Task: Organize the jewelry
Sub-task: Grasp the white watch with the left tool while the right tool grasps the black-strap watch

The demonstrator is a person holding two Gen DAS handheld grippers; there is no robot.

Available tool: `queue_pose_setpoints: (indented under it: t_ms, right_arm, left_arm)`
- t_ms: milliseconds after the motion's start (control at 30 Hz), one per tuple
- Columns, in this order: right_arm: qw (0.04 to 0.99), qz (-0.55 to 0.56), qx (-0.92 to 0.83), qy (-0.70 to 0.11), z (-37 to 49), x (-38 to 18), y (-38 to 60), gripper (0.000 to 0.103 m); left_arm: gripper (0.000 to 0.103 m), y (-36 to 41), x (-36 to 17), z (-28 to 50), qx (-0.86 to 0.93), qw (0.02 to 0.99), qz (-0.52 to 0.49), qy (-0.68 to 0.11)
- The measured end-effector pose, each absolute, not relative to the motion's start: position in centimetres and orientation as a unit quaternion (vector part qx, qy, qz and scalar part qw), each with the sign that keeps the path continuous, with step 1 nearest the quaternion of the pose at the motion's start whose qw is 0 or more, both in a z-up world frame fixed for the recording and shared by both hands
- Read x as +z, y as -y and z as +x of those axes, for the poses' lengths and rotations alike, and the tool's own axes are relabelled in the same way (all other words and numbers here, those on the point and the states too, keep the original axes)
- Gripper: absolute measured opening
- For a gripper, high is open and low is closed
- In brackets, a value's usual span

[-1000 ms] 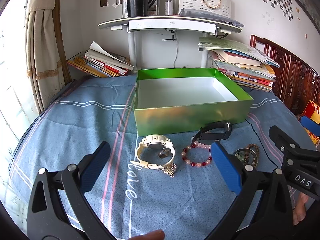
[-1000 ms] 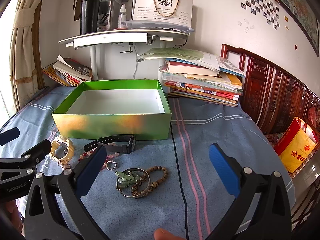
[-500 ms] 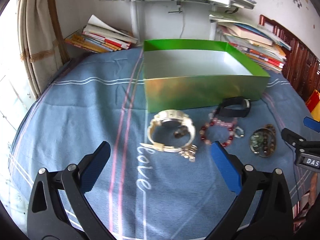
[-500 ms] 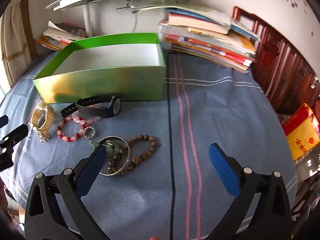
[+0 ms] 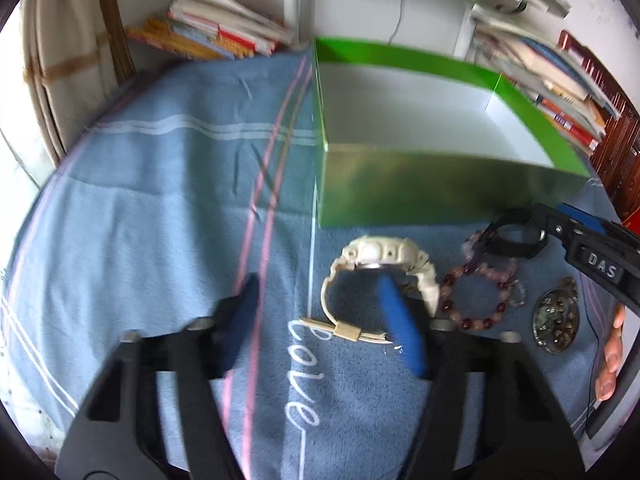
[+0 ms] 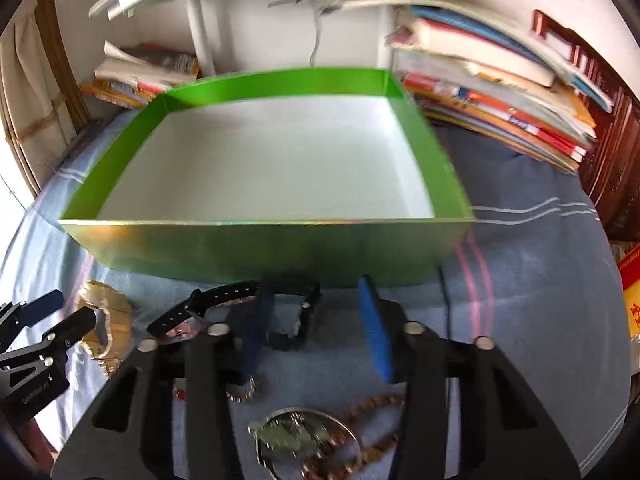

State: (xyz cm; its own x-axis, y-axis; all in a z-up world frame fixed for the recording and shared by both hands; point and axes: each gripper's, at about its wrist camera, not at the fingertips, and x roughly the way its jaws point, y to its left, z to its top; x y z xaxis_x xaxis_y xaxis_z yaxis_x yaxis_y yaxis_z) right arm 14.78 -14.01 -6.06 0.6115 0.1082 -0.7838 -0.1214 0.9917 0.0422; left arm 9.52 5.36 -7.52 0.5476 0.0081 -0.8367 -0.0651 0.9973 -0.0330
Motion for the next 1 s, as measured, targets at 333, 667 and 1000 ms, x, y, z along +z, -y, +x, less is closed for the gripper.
queue_pose_setpoints:
  t_ms: [333,667,1000]
  right_arm:
    - [0.896,-0.004,0.059,-0.44,13.6,-6.6,15.1,0.009]
    - [0.91,0.0,0.04,-0.413,12.0,-4.7,16.7,0.008]
    - [0.906,0.003,0.039,-0.421,11.5,-5.4,17.0,0.009]
  left_arm:
    - [0.024,-5.4,-8.4,9.0,0.011,0.877,-0.031,-0.479]
    - [0.01,-4.4,-5.8,7.7,0.008,0.889,-0.018,-0.458]
    - [0.01,-4.9,-4.7,6.6,0.004,0.895,-0.026,-0.446]
